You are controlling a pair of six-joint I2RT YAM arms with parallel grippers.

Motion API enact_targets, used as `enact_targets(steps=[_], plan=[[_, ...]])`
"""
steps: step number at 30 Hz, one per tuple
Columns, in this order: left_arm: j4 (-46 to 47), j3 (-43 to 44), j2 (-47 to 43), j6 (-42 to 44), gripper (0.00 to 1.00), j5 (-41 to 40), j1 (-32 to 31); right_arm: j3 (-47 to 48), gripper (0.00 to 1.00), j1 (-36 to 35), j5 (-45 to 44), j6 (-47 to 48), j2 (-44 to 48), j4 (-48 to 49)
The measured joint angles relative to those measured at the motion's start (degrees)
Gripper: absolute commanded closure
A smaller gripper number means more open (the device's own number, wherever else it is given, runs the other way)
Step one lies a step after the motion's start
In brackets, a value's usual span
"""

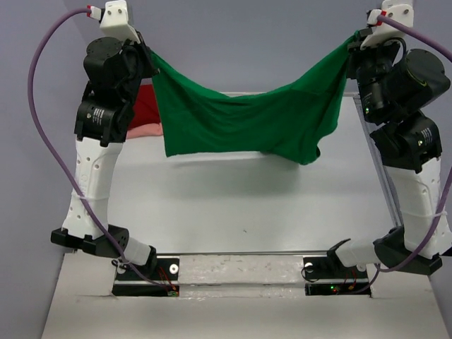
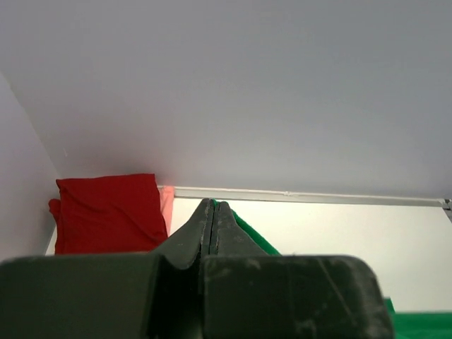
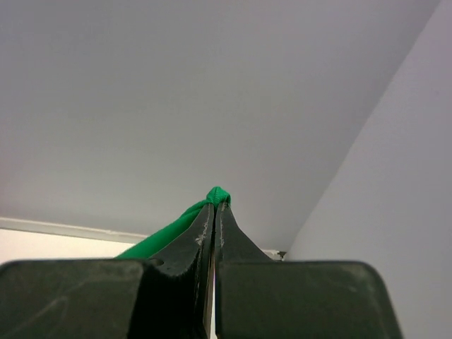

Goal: Fold and stack the t-shirts
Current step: Flatten out the tshirt

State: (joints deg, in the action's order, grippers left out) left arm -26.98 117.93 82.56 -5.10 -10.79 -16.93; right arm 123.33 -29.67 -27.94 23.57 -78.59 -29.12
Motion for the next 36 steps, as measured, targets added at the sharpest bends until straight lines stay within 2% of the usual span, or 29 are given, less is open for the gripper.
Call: enact_targets(steps=[4, 9, 11, 14, 19, 26, 32, 36], plan=[[-0.59, 7.96, 4.98, -0.04, 1.0, 0.07, 0.0, 1.2, 1.0, -0.02, -1.84, 1.14, -1.79, 2.12], [-0.11, 22.58, 18.05, 0.55, 1.0, 0.24, 0.04, 11.3, 1.0, 2.34, 0.61, 0.98, -14.8, 5.07], [0.24, 29.33, 25.42, 0.66, 1.0, 1.18, 0.68, 17.16, 1.0, 4.83, 2.93, 0.35, -22.64, 4.92], [1.29, 30.69, 31.71, 0.66, 1.0, 2.56, 2.38, 22.36, 1.0, 8.46, 6.32, -0.63, -33.03, 4.57], [0.35, 29.57, 38.77, 0.81, 1.0, 3.96, 6.51, 23.15, 1.0, 11.96, 9.46, -1.09, -42.01, 0.46], [0.68, 29.51, 37.18, 0.52, 1.0, 4.79, 9.11, 24.85, 1.0, 12.33, 11.98, -1.77, -39.06, -0.66], [0.57, 26.91, 28.79, -0.15, 1.0, 5.25, 7.48, 23.34, 1.0, 11.47, 12.37, -2.36, -28.89, -0.13], [0.7, 26.34, 22.36, -0.2, 1.0, 5.18, 5.44, 19.12, 1.0, 10.67, 12.15, -2.62, -19.96, 1.75]])
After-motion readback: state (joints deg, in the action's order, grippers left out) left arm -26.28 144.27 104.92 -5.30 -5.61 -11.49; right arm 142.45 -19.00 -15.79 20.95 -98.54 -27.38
